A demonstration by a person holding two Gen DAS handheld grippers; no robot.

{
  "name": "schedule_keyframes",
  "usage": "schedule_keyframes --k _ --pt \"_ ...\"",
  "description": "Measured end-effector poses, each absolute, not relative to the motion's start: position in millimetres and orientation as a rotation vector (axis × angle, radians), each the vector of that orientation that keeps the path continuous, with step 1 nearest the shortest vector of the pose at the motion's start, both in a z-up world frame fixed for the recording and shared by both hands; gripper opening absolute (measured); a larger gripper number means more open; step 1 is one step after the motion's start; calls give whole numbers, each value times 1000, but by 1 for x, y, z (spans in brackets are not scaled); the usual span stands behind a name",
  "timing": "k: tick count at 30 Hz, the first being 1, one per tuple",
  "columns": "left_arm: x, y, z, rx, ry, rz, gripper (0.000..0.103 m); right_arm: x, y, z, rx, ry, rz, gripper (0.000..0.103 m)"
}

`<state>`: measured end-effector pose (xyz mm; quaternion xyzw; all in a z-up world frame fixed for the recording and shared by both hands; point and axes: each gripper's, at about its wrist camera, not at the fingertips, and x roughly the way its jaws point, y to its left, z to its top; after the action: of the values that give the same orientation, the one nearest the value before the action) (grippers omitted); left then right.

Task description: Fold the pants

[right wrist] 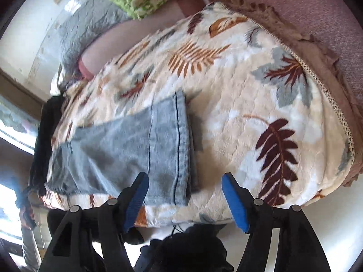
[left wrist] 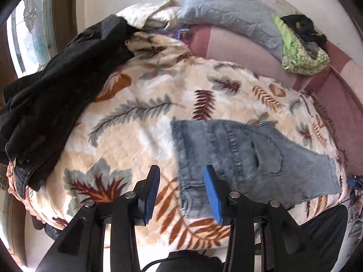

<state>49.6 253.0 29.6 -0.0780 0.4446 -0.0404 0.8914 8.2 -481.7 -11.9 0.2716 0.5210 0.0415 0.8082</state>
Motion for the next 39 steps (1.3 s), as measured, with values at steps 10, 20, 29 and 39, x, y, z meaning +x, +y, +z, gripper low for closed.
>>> schedule_keyframes --k 10,20,29,39 --pt "79 155 -55 -31 1119 -196 43 121 -455 -60 557 1280 75 38" --pt "76 159 -63 -44 1106 -208 44 144 -428 -72 219 1277 -24 19" --pt "77 162 -63 -74 1103 -212 45 64 -442 -2 526 1082 71 60" --pt "70 159 -23 -118 1009 -161 47 48 -404 -24 568 1259 115 67"
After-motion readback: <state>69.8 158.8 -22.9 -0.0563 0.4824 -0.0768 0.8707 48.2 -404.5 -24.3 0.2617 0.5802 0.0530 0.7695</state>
